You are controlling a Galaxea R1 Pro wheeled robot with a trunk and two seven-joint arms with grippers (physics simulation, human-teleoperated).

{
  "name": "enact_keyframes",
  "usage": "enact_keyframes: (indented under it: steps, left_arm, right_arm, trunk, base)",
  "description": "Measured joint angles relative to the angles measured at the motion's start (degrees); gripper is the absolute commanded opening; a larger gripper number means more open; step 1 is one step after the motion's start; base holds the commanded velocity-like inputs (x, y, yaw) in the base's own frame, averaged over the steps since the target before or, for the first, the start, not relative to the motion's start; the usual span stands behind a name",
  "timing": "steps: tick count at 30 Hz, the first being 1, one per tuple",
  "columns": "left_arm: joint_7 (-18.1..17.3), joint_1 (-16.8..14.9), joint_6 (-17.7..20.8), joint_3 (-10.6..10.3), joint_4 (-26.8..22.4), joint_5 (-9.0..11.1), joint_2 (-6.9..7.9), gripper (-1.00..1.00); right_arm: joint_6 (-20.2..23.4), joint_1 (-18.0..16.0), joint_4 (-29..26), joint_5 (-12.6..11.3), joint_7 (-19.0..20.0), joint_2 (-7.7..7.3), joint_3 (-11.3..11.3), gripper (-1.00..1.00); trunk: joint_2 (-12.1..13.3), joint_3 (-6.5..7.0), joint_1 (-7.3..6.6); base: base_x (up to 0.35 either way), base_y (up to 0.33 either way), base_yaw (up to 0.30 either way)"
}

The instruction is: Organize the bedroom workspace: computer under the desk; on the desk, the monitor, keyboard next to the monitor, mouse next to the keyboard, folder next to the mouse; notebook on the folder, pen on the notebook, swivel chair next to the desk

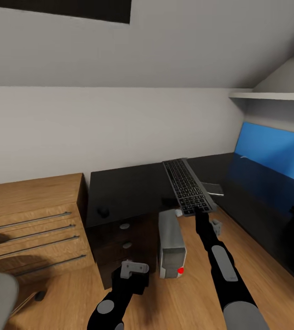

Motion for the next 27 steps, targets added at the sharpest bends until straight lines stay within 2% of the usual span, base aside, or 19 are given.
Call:
enact_keyframes:
  steps: [2,15,20,27]
  left_arm:
    - [0.0,0.0,0.0,0.0,0.05,-0.02,-0.03,1.0]
    - [0.0,0.0,0.0,0.0,0.23,0.05,-0.07,1.0]
    - [0.0,0.0,0.0,0.0,0.23,0.05,-0.07,1.0]
    - [0.0,0.0,0.0,0.0,0.24,0.04,-0.07,1.0]
  right_arm:
    - [-0.05,0.0,0.03,0.02,-0.07,-0.03,0.9,-1.0]
    - [-0.07,0.0,0.54,0.06,-0.12,0.02,2.22,-1.0]
    - [-0.15,0.0,2.38,0.13,-0.07,0.08,2.71,-1.0]
    - [-0.07,0.01,3.05,-0.05,-0.05,0.12,2.94,-1.0]
  trunk:
    - [0.0,0.1,0.0]
    - [0.0,0.87,0.0]
    - [0.0,1.17,0.0]
    - [0.01,1.52,0.04]
  base:
    - [0.0,0.0,0.158]
    - [0.0,0.0,0.164]
    - [-0.002,0.0,0.165]
    - [-0.212,0.0,0.138]
